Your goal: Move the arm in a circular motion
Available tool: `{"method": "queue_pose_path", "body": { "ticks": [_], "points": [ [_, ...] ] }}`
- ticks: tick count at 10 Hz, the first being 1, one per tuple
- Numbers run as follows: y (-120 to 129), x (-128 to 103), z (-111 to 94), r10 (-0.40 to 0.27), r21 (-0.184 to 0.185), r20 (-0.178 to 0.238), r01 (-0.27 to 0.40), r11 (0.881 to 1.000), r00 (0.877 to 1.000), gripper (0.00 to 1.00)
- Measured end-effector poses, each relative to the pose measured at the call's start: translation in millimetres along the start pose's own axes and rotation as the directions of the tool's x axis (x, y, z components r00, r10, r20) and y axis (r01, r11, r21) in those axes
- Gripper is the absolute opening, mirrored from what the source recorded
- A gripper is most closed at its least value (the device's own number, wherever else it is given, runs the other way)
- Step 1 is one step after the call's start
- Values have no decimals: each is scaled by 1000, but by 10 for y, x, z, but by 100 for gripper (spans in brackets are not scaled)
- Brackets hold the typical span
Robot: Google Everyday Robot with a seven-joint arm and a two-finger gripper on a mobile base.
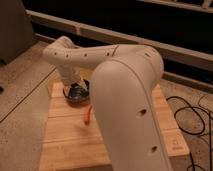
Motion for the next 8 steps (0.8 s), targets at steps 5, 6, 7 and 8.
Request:
{"method": "queue_pose_path", "body": {
  "ticks": [5, 6, 7, 8],
  "points": [
    [-985, 734, 12, 404, -47, -74, -408, 912, 912, 65],
    [-1414, 893, -2, 505, -16, -99, -509, 861, 857, 65],
    [-1663, 948, -33, 551, 11, -105, -553, 833, 828, 65],
    [-1951, 983, -72, 596, 48, -109, -594, 803, 796, 65]
  ]
}}
